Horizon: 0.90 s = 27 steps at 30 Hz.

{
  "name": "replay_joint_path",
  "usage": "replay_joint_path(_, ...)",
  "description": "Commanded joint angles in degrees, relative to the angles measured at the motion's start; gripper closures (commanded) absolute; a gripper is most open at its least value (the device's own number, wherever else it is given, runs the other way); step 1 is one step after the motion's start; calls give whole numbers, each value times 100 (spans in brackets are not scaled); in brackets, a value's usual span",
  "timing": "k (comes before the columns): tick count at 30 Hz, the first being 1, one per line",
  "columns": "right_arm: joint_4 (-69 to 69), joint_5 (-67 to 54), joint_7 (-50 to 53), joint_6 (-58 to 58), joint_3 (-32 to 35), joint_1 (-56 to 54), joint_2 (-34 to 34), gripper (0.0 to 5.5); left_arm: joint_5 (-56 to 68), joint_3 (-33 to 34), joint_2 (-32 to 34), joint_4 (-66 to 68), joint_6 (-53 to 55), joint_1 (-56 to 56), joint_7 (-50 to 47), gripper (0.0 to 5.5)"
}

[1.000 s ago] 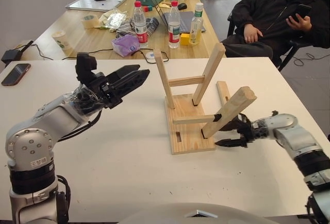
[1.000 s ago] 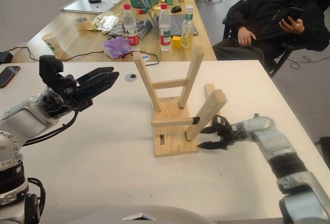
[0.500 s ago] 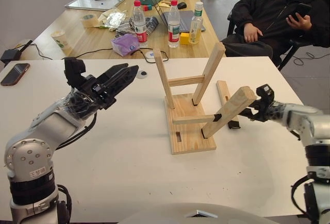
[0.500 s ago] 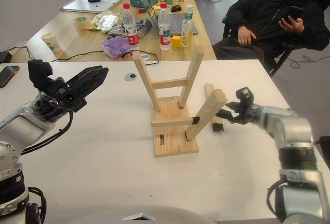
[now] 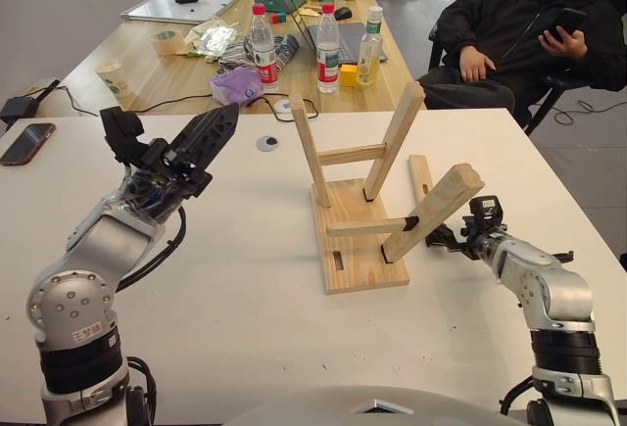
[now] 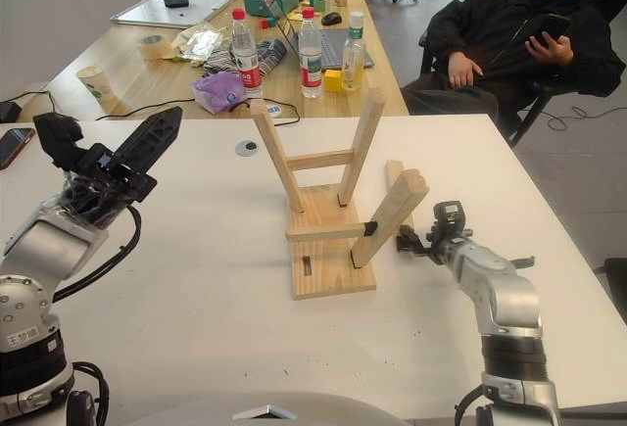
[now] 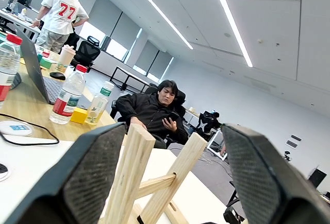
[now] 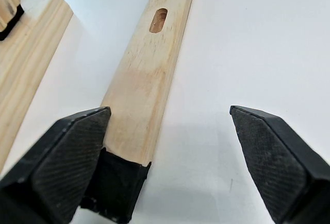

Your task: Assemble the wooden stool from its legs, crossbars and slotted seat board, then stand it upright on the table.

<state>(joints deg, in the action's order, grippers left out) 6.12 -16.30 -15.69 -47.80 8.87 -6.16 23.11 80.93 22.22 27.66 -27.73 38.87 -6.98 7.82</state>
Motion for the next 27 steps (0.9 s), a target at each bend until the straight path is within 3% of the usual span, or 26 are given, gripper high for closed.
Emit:
replay_joint_path(1,110,45,132,-157,137,-271,96,124,-98,-74,-75,-100,-78,91,-81,211)
replay_joint_path(17,-111,202,204,-229,-284,220,-218,124,-630,-597,-672,303,-341,-219,-134,211)
replay_joint_path(27,-642,171,311,561,47,304,-317,278,-976,-624,-710,513,-333,-491,-199,211)
